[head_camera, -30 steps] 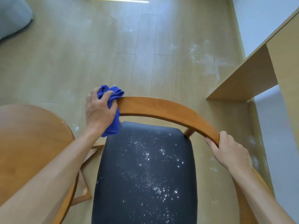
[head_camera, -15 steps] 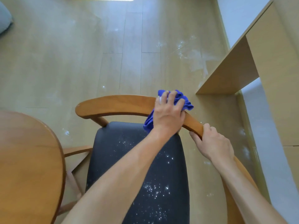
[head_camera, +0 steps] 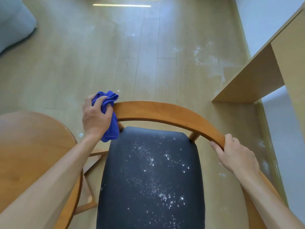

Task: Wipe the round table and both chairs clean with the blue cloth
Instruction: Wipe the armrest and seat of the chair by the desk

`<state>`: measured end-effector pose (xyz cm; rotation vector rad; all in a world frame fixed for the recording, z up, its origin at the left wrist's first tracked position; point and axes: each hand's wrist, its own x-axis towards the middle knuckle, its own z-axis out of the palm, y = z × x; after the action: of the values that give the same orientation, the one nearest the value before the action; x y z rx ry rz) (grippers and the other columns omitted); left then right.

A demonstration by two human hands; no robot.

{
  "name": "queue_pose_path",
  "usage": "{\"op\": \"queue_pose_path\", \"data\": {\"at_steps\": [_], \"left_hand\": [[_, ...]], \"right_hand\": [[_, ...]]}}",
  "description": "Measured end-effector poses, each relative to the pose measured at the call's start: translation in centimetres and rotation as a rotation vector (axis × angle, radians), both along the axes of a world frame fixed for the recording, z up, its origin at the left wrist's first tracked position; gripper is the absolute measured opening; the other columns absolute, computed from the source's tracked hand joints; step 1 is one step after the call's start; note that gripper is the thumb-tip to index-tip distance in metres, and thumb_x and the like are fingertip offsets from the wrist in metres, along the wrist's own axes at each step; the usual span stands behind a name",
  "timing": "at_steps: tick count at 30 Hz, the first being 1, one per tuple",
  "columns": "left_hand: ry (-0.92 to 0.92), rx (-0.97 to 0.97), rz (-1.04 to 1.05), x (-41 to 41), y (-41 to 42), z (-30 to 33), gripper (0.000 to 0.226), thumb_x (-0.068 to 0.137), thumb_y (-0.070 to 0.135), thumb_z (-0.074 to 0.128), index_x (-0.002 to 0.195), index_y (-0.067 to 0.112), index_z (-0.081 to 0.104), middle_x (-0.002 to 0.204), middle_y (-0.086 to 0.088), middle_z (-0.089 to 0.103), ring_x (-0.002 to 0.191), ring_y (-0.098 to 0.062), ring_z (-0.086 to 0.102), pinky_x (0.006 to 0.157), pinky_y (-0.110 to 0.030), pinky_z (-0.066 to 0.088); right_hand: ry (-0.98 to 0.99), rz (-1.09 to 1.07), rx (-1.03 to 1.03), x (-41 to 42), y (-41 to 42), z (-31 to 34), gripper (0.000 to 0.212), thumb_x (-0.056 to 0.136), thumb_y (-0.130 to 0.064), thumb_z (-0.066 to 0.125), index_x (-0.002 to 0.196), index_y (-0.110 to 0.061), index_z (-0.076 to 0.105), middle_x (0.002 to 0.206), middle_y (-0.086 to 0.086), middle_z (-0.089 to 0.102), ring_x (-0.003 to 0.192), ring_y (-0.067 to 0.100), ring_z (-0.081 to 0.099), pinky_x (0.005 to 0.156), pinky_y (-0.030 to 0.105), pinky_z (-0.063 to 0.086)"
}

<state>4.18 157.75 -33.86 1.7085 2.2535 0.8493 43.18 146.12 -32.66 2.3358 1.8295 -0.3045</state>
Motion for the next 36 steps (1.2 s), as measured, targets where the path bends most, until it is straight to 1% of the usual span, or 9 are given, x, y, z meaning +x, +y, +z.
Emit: {"op": "queue_pose_path", "data": {"at_steps": [5, 7, 10, 13, 17, 22, 26, 30, 36], "left_hand": [[-0.179, -0.064, 0.289, -1.2, 0.9, -0.2, 0.028, 0.085, 0.031, 0.051, 0.089, 0.006, 0.062, 0.092, -0.018, 0.061, 0.091, -0.034, 0.055, 0.087, -0.044, 0.046], [-0.128, -0.073, 0.295, -0.2, 1.1, 0.2, 0.029, 0.083, 0.031, 0.050, 0.087, 0.005, 0.061, 0.093, -0.018, 0.061, 0.088, -0.034, 0.054, 0.084, -0.046, 0.047], [0.081, -0.053, 0.090, 2.6, 1.3, 0.7, 0.026, 0.088, 0.027, 0.053, 0.107, 0.014, 0.064, 0.124, -0.010, 0.055, 0.110, -0.035, 0.050, 0.089, -0.044, 0.042], [0.158, -0.048, -0.124, 7.5, 1.6, 0.9, 0.024, 0.089, 0.025, 0.055, 0.108, 0.015, 0.066, 0.129, -0.009, 0.053, 0.114, -0.037, 0.049, 0.091, -0.047, 0.043], [0.189, 0.000, -0.406, 17.4, 0.6, 1.5, 0.018, 0.083, 0.016, 0.061, 0.097, 0.007, 0.069, 0.122, -0.015, 0.060, 0.110, -0.038, 0.054, 0.088, -0.047, 0.046], [0.101, -0.004, -0.856, 30.4, -5.2, 2.0, 0.008, 0.068, 0.011, 0.069, 0.076, 0.010, 0.070, 0.100, -0.009, 0.070, 0.088, -0.031, 0.064, 0.077, -0.040, 0.052], [-0.026, -0.093, -0.913, 30.2, -5.3, 1.1, 0.029, 0.090, 0.027, 0.053, 0.113, 0.016, 0.067, 0.126, -0.007, 0.059, 0.115, -0.025, 0.053, 0.100, -0.040, 0.040], [-0.290, -0.344, -1.005, 27.7, -3.6, 2.5, 0.051, 0.100, 0.032, 0.034, 0.150, 0.022, 0.026, 0.153, 0.002, 0.033, 0.142, -0.014, 0.023, 0.115, -0.026, 0.015], [0.271, -0.281, -0.766, 16.8, 0.1, 1.6, 0.057, 0.100, 0.036, 0.032, 0.153, 0.025, 0.013, 0.161, 0.005, 0.011, 0.149, -0.017, -0.002, 0.119, -0.044, -0.006]], "right_hand": [[-0.009, -0.028, -0.051, -0.1, 0.1, 0.2, 0.044, 0.091, -0.063, 0.031, 0.093, -0.020, 0.038, 0.083, -0.001, 0.053, 0.069, 0.019, 0.061, 0.066, 0.037, 0.056], [-0.011, -0.027, -0.054, 0.0, 0.2, 0.3, 0.044, 0.093, -0.063, 0.030, 0.092, -0.020, 0.038, 0.085, -0.001, 0.052, 0.070, 0.019, 0.060, 0.065, 0.034, 0.053], [0.008, -0.027, -0.057, -0.1, 0.3, 0.3, 0.045, 0.093, -0.062, 0.032, 0.097, -0.018, 0.040, 0.088, 0.001, 0.054, 0.075, 0.021, 0.063, 0.070, 0.038, 0.055], [0.006, -0.036, -0.057, 0.0, 0.2, 0.4, 0.049, 0.093, -0.063, 0.032, 0.105, -0.017, 0.043, 0.093, 0.002, 0.056, 0.080, 0.022, 0.064, 0.072, 0.039, 0.056], [0.071, -0.076, -0.085, -0.2, 0.3, 0.5, 0.046, 0.090, -0.061, 0.042, 0.108, -0.019, 0.040, 0.099, 0.000, 0.053, 0.089, 0.023, 0.062, 0.077, 0.038, 0.054], [0.327, -0.169, -0.054, 1.0, 0.4, 0.8, 0.050, 0.078, -0.032, 0.054, 0.125, -0.020, 0.041, 0.120, 0.001, 0.048, 0.111, 0.025, 0.051, 0.077, 0.033, 0.043], [0.595, -0.253, 0.165, 1.2, 0.4, 1.1, 0.044, 0.082, -0.017, 0.054, 0.125, -0.023, 0.044, 0.118, -0.002, 0.052, 0.106, 0.022, 0.053, 0.079, 0.035, 0.046], [0.717, -0.445, 0.357, 1.2, 0.2, 1.2, 0.030, 0.089, -0.015, 0.051, 0.119, -0.013, 0.053, 0.119, 0.002, 0.058, 0.105, 0.021, 0.056, 0.084, 0.036, 0.045], [0.726, -0.474, 0.347, 0.0, 0.8, 2.1, 0.055, 0.092, -0.041, 0.054, 0.141, -0.021, 0.037, 0.132, -0.003, 0.054, 0.120, 0.019, 0.050, 0.104, 0.042, 0.039]]}}
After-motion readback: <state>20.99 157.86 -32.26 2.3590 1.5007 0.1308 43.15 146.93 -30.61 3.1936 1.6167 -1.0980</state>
